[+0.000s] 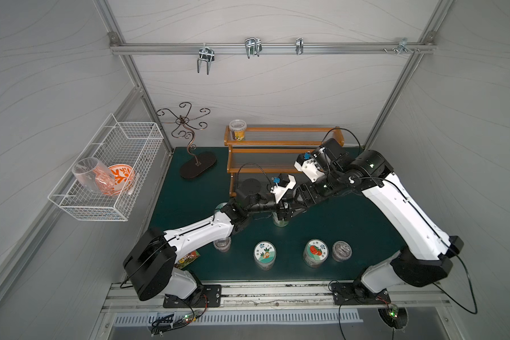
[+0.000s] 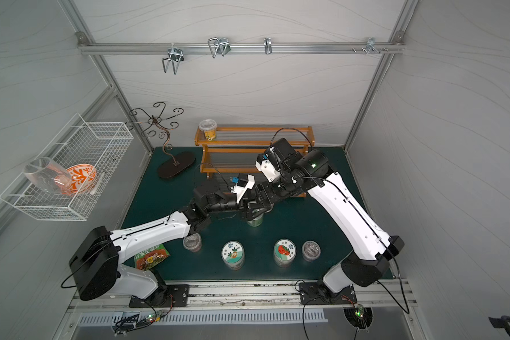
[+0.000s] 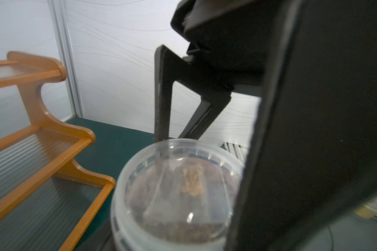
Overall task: Place the seed container on the shelf
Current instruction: Pick up the seed jar at the center of the board, then place the seed jar on the shelf.
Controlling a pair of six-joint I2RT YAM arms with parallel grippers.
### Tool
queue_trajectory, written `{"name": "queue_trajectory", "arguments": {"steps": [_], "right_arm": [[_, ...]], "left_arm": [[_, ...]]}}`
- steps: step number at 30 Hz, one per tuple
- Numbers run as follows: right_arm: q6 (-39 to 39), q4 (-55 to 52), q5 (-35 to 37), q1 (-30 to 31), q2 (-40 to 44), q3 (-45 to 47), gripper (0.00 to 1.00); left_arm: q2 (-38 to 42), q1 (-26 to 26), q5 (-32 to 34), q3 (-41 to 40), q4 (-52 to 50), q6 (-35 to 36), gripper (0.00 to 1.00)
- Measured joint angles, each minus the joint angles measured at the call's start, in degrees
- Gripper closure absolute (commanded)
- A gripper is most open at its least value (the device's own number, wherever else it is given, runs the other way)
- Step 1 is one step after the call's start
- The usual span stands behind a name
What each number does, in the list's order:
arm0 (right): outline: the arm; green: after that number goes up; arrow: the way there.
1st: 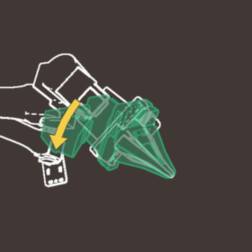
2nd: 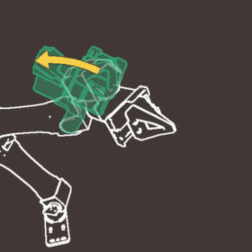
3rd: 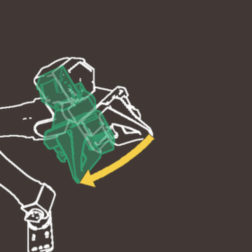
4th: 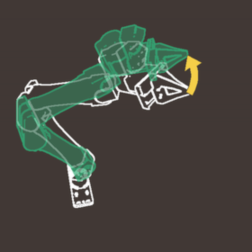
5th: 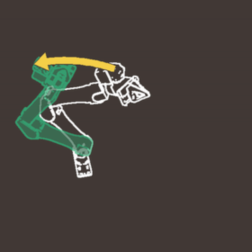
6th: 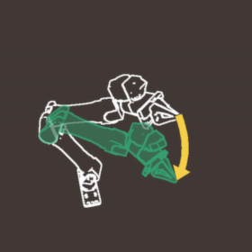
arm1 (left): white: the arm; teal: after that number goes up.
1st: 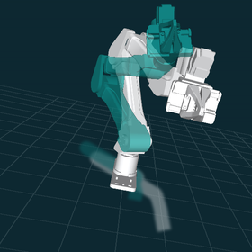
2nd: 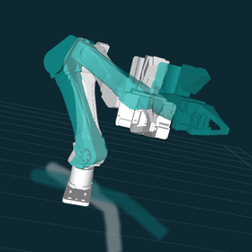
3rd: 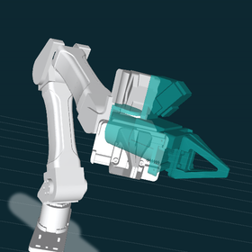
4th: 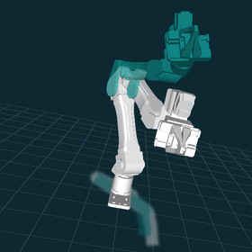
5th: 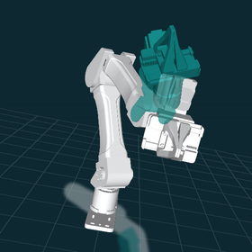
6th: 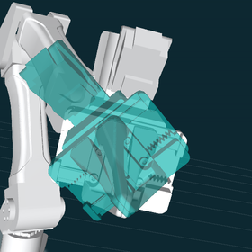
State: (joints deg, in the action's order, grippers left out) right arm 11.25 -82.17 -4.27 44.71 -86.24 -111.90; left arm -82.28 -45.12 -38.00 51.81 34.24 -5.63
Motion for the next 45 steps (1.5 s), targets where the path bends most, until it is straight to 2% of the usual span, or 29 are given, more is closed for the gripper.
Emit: {"name": "queue_trajectory", "arguments": {"steps": [4, 9, 12, 16, 23, 32, 38, 45], "right_arm": [[0.3, 0.5, -0.8, -0.5, 0.7, 0.4, 0.23], [0.3, 1.9, -1.2, -1.0, 1.9, 1.8, 0.06], [0.3, 2.8, -1.3, -1.3, 2.4, 2.1, 0.01], [0.6, 4.0, -1.2, -1.7, 3.7, 1.7, 0.01], [1.0, 5.7, 0.5, -3.2, 8.8, 1.8, 0.01], [3.0, 9.4, 1.3, -5.1, 16.3, 12.2, 0.01], [4.2, 10.6, 1.2, -5.3, 17.6, 18.5, 0.01], [5.3, 11.6, 1.0, -5.4, 20.8, 23.4, 0.01]], "left_arm": [[-0.1, 0.0, -0.4, 0.1, 0.7, 0.3, 0.42], [-0.1, -0.1, -0.5, 0.1, 1.0, -0.3, 0.40], [0.0, 0.0, 0.0, 0.1, 1.7, -0.4, 0.41], [1.0, -0.2, 3.3, -0.1, 2.4, -0.2, 0.41], [5.7, -0.2, 20.3, -3.4, 6.1, 2.1, 0.44], [6.8, -0.1, 41.9, -3.5, 7.2, 7.9, 0.43], [4.3, 0.4, 50.7, 1.6, 7.3, 11.5, 0.43], [-1.7, 2.2, 55.9, 8.9, 8.2, 12.1, 0.43]]}}
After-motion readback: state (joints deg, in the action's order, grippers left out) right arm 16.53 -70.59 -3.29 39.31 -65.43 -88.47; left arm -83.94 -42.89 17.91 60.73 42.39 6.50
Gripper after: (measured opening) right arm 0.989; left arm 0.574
